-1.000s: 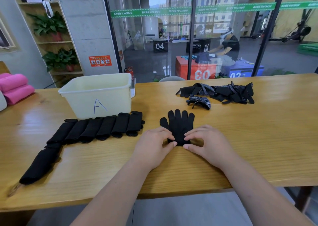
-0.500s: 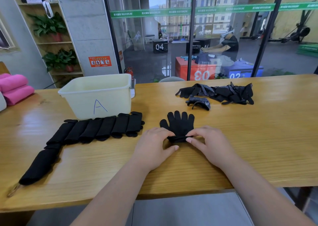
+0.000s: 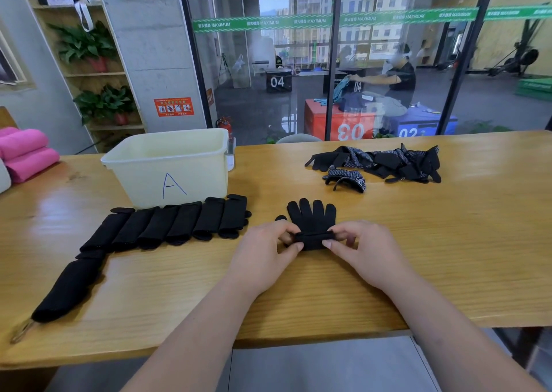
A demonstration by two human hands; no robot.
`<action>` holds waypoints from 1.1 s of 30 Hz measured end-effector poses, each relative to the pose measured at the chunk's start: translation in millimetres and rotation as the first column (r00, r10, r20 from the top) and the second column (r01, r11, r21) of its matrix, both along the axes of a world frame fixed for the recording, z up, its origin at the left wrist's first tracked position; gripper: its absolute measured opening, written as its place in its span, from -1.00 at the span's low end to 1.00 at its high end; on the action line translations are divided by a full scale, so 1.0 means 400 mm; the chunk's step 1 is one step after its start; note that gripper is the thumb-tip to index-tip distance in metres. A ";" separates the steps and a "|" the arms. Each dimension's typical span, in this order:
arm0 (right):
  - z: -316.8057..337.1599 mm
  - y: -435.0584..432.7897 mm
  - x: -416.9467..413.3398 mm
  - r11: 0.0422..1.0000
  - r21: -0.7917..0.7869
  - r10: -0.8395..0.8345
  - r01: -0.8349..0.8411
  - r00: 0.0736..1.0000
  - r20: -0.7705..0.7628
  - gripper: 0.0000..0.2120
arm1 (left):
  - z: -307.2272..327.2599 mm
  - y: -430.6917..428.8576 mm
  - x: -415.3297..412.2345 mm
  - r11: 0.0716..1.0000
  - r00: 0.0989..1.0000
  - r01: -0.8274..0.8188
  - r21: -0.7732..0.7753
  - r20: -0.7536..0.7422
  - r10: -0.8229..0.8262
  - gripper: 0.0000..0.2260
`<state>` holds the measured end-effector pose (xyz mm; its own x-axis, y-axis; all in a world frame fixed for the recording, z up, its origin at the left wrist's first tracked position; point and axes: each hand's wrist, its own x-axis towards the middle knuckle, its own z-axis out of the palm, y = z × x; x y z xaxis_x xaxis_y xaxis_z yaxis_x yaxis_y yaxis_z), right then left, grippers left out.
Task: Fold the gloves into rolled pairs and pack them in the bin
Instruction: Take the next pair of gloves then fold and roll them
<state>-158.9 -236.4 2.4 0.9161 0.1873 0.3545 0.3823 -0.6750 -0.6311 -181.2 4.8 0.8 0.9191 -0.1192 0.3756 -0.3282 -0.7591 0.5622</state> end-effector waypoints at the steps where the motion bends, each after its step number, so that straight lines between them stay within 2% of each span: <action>1: 0.001 0.001 0.002 1.000 0.025 0.008 -0.008 1.000 -0.017 -0.80 | 0.001 0.000 0.001 1.000 1.000 -0.006 -0.019 -0.012 0.005 -0.77; 5: -0.002 0.004 0.008 0.999 -0.038 -0.011 0.011 1.000 -0.001 -0.74 | 0.008 -0.008 -0.001 0.999 0.999 -0.043 -0.017 -0.024 0.042 -0.75; 9: -0.009 0.009 0.008 0.990 -0.130 -0.044 0.048 0.998 0.037 -0.72 | 0.009 -0.013 0.002 0.995 0.997 -0.074 0.066 0.022 0.072 -0.80; 12: -0.013 0.011 0.004 0.977 -0.205 -0.037 0.060 0.993 0.114 -0.85 | 0.003 -0.015 0.008 0.986 0.996 -0.052 0.161 0.081 0.039 -0.91; 14: -0.015 0.013 0.001 0.952 -0.288 -0.059 0.103 0.986 0.158 -0.98 | -0.006 -0.017 0.013 0.978 0.990 -0.040 0.203 0.138 0.012 -0.89; 19: -0.029 0.028 0.004 0.902 -0.384 -0.095 0.197 0.958 0.269 -0.80 | -0.021 -0.019 0.022 0.960 0.975 -0.102 0.262 0.217 0.044 -0.79; 24: -0.017 0.031 0.001 0.860 -0.480 -0.015 0.176 0.947 0.320 -0.67 | -0.018 -0.020 0.022 0.940 0.983 -0.084 0.332 0.184 0.022 -0.67; 29: -0.011 0.031 -0.003 0.853 -0.496 -0.012 0.163 0.956 0.292 -0.65 | -0.014 -0.018 0.021 0.951 0.986 -0.079 0.298 0.164 0.031 -0.73; 33: -0.002 0.031 -0.013 0.903 -0.410 -0.027 0.126 0.971 0.239 -0.68 | -0.017 -0.014 0.024 0.961 0.987 -0.073 0.268 0.155 0.031 -0.76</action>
